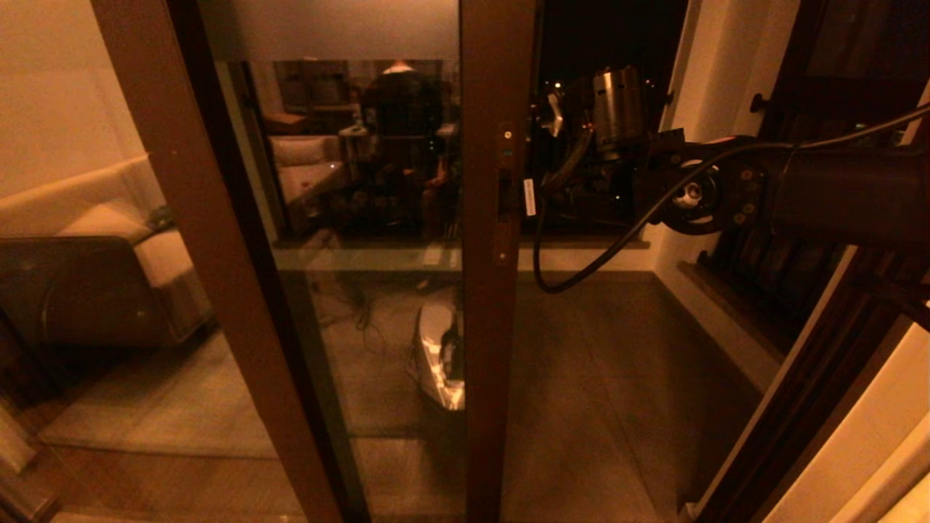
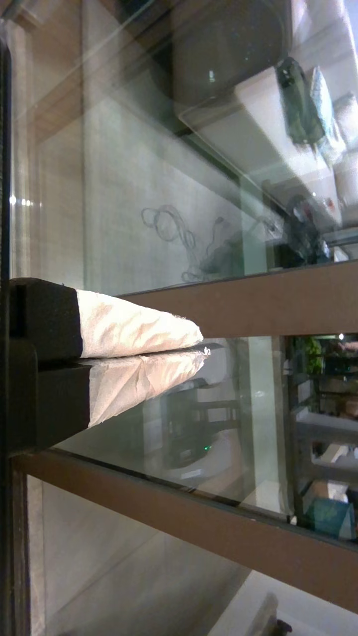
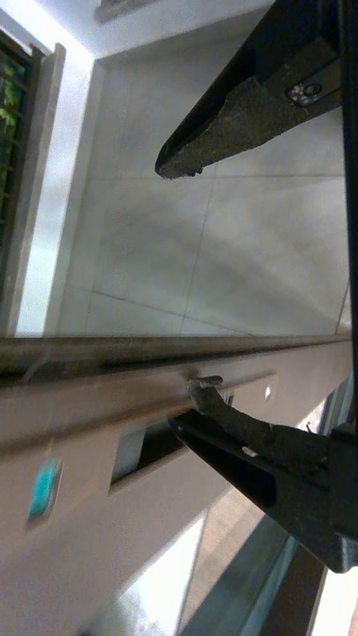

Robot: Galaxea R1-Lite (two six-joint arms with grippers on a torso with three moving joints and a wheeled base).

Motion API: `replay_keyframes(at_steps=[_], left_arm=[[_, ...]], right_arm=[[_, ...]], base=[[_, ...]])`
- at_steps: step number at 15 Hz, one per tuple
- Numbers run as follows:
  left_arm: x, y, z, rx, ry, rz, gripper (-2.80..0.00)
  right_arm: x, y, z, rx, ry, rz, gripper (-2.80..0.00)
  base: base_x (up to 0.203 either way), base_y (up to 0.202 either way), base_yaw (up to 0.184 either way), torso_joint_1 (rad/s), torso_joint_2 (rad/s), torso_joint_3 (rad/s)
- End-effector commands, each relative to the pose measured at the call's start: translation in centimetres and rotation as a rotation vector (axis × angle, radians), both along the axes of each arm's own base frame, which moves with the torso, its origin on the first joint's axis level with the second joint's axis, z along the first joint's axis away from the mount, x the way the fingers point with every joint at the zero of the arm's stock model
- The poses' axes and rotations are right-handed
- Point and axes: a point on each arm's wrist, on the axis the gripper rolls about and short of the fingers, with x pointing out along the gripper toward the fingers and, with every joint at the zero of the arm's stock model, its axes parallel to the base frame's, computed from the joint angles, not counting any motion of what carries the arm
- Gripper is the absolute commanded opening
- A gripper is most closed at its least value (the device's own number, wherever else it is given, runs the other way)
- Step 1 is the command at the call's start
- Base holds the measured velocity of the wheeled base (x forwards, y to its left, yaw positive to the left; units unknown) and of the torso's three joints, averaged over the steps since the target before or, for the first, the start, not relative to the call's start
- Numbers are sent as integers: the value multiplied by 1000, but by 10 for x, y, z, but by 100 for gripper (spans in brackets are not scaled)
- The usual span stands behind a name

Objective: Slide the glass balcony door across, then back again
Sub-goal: Close the slid door

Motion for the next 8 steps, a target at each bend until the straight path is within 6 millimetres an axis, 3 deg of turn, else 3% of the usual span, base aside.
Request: replay_keyframes(at_steps=[1,8], left_arm=[[3,0,-8,0,31,0,-280],[3,0,-8,0,31,0,-280]], right_arm=[[4,-2,-4,-7,6,-9,0],[10,-8,-8,-22,9,-24,0]], base=[[0,0,0,0,0,0],[0,0,0,0,0,0]])
